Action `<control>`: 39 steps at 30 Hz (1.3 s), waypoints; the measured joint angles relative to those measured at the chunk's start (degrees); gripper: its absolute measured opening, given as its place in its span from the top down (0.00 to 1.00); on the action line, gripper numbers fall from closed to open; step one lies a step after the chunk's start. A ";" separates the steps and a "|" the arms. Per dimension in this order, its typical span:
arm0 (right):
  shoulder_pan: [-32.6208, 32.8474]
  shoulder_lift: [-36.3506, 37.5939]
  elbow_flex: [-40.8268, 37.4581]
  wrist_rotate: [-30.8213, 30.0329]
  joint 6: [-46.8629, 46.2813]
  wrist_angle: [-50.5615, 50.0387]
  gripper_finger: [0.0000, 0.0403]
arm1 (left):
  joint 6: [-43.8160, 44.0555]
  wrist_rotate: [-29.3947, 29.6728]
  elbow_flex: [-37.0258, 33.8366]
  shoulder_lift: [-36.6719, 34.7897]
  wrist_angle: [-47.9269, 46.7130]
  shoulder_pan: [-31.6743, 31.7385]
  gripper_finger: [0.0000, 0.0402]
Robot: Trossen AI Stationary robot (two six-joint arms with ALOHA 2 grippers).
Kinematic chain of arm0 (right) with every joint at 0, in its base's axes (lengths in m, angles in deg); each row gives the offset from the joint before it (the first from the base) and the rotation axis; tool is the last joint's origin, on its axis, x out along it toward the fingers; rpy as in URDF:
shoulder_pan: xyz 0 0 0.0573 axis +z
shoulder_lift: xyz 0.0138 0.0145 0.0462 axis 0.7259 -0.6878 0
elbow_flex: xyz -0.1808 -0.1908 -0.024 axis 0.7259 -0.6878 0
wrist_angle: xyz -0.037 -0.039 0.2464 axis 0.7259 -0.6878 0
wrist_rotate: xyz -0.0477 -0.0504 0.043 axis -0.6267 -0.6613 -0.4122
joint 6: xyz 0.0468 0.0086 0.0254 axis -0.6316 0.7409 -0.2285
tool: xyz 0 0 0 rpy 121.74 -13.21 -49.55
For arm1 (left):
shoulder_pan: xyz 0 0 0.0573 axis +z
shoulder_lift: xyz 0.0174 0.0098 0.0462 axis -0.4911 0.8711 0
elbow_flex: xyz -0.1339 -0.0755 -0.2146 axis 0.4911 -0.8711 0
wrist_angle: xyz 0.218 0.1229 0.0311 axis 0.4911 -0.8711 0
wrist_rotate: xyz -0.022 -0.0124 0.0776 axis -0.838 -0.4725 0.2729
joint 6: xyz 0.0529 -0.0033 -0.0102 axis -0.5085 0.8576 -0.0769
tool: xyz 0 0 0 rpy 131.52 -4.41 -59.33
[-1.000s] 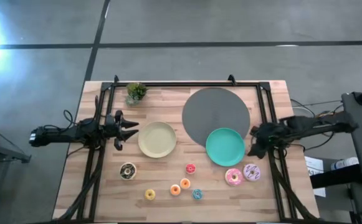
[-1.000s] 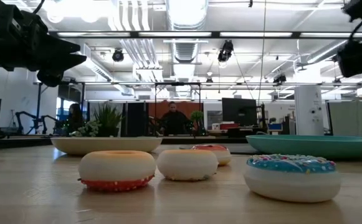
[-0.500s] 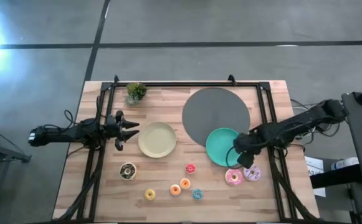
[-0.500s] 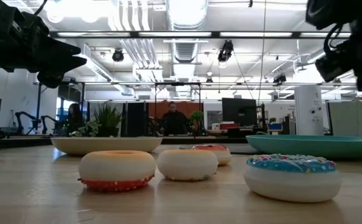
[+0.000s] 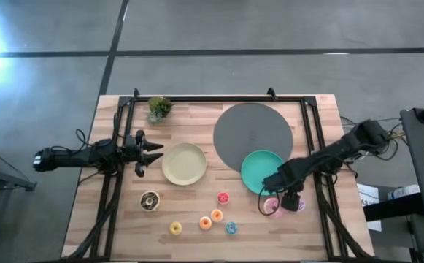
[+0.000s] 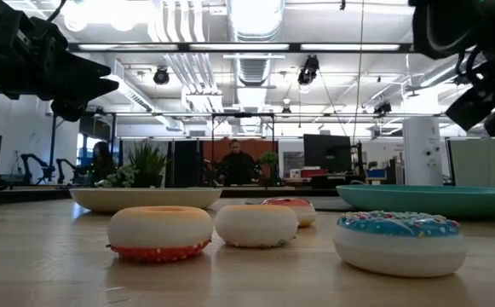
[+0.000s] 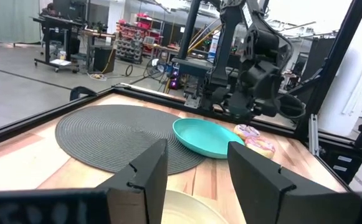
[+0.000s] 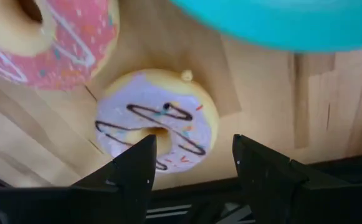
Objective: Pick & Place donuts
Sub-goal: Put the large purple donut on the green plate
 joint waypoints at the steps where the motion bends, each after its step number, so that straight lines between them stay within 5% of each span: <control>1: 0.92 -0.01 -0.61 0.00 -0.56 0.00 0.50 | 0.00 -0.02 0.00 0.00 0.00 0.00 0.65; 15: 7.66 -0.61 -5.96 -5.46 -12.46 11.07 0.51 | 0.00 0.00 0.00 0.00 -0.03 0.00 0.65; 23: 9.08 0.68 -8.41 -5.75 -14.59 11.29 0.81 | 0.00 0.02 0.00 0.00 -0.04 0.00 0.65; 28: 8.95 7.09 -2.69 -6.46 -16.66 5.90 0.95 | 0.00 0.02 0.00 0.00 -0.04 0.00 0.65; 33: 2.79 11.36 3.35 -14.99 -18.42 3.53 0.93 | 0.00 0.00 0.00 0.00 -0.04 0.00 0.65; 39: -11.17 2.95 3.06 -16.68 -7.90 9.55 0.93 | 0.00 0.02 0.00 0.00 -0.04 0.00 0.65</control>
